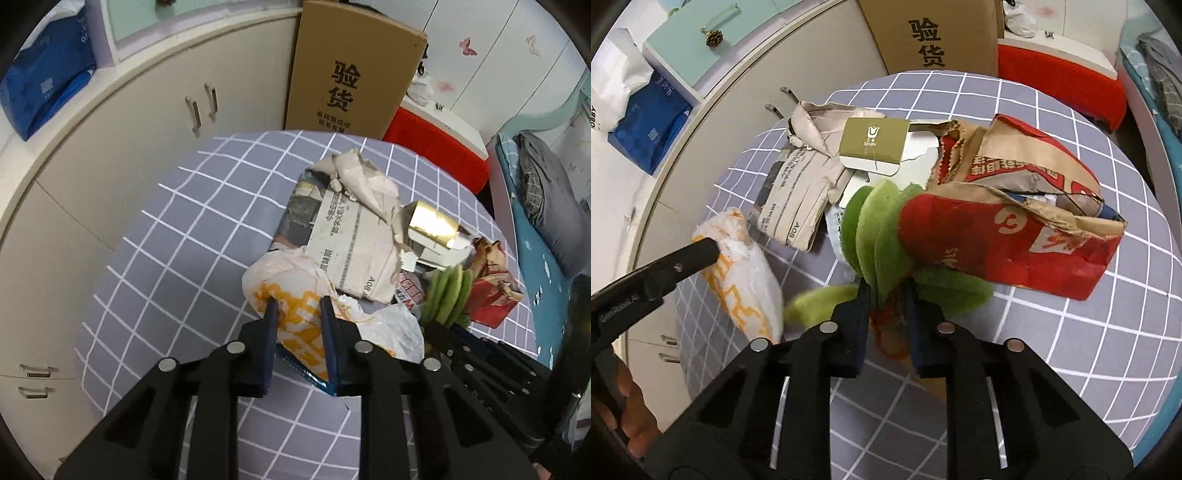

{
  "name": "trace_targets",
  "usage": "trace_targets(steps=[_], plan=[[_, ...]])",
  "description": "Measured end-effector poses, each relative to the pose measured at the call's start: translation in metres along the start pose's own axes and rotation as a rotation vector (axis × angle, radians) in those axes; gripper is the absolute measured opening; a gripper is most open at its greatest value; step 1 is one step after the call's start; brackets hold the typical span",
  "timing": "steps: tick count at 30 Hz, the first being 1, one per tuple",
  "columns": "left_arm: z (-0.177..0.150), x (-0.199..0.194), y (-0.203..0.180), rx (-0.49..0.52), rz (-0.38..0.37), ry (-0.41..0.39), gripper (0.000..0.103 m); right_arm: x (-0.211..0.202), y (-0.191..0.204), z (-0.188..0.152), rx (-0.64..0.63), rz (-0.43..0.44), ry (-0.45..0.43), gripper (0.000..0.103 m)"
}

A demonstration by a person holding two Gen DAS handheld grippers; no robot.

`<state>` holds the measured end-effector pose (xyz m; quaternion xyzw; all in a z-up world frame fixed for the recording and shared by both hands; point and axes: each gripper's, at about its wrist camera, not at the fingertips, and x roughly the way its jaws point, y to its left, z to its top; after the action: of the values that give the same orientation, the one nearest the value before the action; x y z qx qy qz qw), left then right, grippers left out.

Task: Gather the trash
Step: 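Carry the bag and plush to the wastebasket and open both grippers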

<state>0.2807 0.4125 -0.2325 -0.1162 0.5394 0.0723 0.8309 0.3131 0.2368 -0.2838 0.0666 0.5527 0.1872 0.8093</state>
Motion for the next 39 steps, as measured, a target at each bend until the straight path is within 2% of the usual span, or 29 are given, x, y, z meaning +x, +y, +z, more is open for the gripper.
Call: trace_targets(steps=[9, 14, 19, 24, 28, 34, 39], plan=[[-0.017, -0.055, -0.029, 0.009, 0.018, -0.092, 0.021, -0.044, -0.018, -0.009, 0.01, 0.108, -0.021, 0.013], [-0.033, -0.081, -0.065, 0.03, 0.02, -0.121, 0.021, -0.082, -0.037, -0.018, 0.022, 0.201, -0.032, 0.013], [-0.048, -0.1, -0.112, 0.051, 0.013, -0.145, 0.021, -0.12, -0.064, -0.029, 0.007, 0.241, -0.05, 0.013], [-0.062, -0.108, -0.18, 0.099, -0.011, -0.154, 0.021, -0.156, -0.108, -0.035, 0.001, 0.221, -0.086, 0.013], [-0.07, -0.108, -0.24, 0.142, -0.047, -0.163, 0.021, -0.181, -0.161, -0.043, 0.027, 0.175, -0.113, 0.013], [-0.084, -0.1, -0.329, 0.228, -0.109, -0.166, 0.021, -0.218, -0.244, -0.061, 0.119, 0.095, -0.155, 0.013], [-0.094, -0.091, -0.388, 0.304, -0.155, -0.157, 0.021, -0.243, -0.305, -0.076, 0.207, 0.03, -0.183, 0.013]])
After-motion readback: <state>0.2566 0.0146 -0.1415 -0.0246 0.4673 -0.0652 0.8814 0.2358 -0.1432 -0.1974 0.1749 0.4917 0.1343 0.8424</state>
